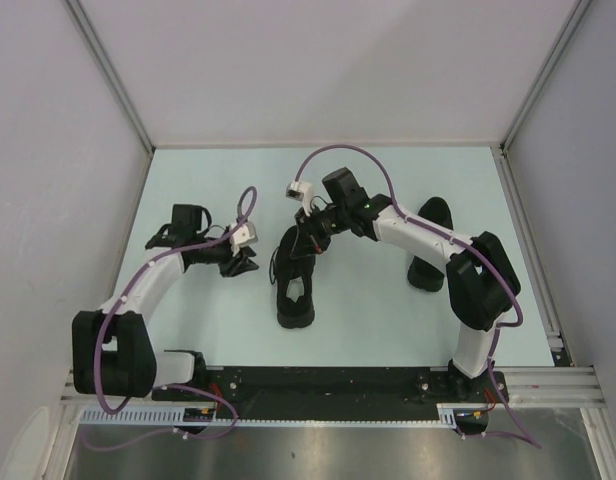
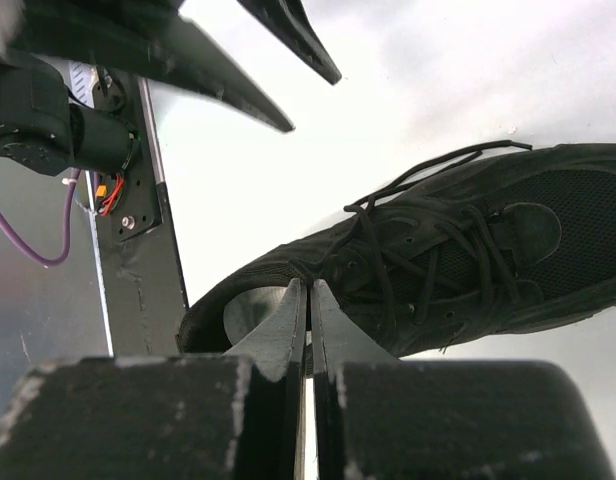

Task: Tie the shoes

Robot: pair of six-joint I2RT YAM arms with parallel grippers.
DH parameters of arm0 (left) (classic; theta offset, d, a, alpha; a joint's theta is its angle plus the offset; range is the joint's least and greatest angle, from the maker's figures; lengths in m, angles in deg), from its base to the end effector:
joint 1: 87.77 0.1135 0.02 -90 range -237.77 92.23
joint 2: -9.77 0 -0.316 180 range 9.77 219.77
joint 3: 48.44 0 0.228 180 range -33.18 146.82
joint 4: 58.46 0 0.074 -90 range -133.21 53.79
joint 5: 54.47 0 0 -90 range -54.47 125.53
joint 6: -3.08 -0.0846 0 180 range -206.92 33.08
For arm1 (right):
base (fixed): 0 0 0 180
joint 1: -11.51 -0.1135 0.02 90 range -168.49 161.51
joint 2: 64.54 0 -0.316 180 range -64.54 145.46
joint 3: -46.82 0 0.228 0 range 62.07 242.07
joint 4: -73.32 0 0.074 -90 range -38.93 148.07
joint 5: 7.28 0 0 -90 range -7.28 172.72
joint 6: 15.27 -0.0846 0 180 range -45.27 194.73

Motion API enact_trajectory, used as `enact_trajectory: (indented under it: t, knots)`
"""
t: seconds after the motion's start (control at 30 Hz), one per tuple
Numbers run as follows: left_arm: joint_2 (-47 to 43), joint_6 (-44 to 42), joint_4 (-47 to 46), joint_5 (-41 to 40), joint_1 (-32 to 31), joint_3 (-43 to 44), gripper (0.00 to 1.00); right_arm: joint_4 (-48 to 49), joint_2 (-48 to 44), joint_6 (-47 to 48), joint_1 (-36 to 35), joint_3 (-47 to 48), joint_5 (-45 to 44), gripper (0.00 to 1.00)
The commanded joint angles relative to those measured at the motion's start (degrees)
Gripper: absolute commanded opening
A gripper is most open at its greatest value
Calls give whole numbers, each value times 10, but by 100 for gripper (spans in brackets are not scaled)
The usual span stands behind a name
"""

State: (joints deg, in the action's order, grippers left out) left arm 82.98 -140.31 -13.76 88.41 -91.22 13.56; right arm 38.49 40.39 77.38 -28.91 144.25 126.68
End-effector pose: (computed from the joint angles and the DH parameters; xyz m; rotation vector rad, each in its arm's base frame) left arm 0.2180 -0.0807 0.2681 1.3104 1.7333 -0.6903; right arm 0.2871 0.3217 0.2982 -1.2348 2.0036 1.2161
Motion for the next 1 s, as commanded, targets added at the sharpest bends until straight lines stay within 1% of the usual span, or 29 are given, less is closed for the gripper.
enact_trajectory:
  t: [0.0,0.03,0.07,0.1,0.13,0.27,0.43,0.6,0.8,0.9,0.97]
  knots:
    - [18,-203,83,-2,-6,0,44,1,-5,12,0,11,5,0]
    - [25,-229,76,-13,-23,-3,45,1,-6,12,1,11,6,0]
    - [38,-240,70,-39,-31,-11,44,1,-5,12,1,11,6,0]
    - [43,-252,65,-49,-39,-14,44,1,-5,11,1,11,5,0]
    - [50,-273,56,-52,-49,-17,44,0,-5,10,2,11,5,0]
    - [78,-297,46,-65,-74,-11,42,-2,-6,7,5,10,9,0]
    - [108,-339,60,-88,-108,-1,41,1,-2,1,9,10,14,0]
    - [117,-345,55,-103,-126,4,43,-2,-1,1,9,10,17,0]
    - [129,-345,42,-121,-150,3,41,-1,4,0,10,10,18,0]
    - [134,-329,27,-126,-157,5,40,1,5,-1,10,10,19,0]
    - [141,-327,27,-128,-159,9,36,-1,4,-1,10,10,19,0]
